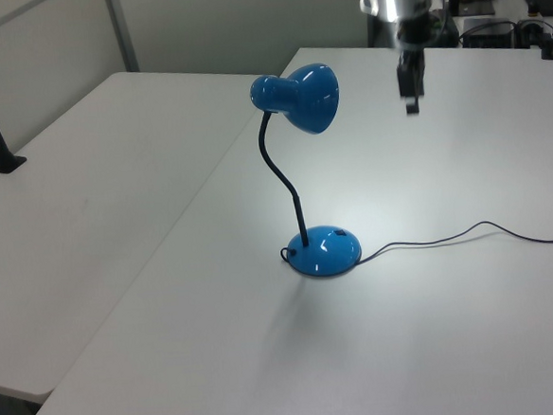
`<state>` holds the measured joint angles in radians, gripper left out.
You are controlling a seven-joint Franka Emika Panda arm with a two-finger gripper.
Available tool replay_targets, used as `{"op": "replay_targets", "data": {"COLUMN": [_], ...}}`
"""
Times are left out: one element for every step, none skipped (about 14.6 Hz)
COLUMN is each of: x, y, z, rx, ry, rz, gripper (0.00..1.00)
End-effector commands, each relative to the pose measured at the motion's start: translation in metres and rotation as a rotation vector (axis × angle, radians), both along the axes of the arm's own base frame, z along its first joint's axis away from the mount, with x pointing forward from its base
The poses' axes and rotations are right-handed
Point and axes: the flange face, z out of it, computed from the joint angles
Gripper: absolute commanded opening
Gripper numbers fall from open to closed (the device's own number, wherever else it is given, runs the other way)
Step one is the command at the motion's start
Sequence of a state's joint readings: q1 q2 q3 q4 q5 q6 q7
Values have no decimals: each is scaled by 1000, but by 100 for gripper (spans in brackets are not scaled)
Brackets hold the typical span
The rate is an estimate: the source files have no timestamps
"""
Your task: Turn on the lamp
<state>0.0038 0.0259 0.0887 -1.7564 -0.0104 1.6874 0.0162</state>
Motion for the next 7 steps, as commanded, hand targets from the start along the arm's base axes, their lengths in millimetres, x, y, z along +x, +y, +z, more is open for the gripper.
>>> {"op": "replay_targets", "data": {"x": [-8,-7,-3,-2,-3,-3,-3], "y": [-31,-44,-66,-79,-82,-83,-83], "z": [44,58,77,83,86,87,87], "rx": [-6,-5,-4,3,5,5,4], "ry": [-44,-77,-118,-134,-140,-142,-142], "rz": [-20,-36,-72,-98,-108,-106,-104], "gripper": [100,100,100,100,100,100,100]}}
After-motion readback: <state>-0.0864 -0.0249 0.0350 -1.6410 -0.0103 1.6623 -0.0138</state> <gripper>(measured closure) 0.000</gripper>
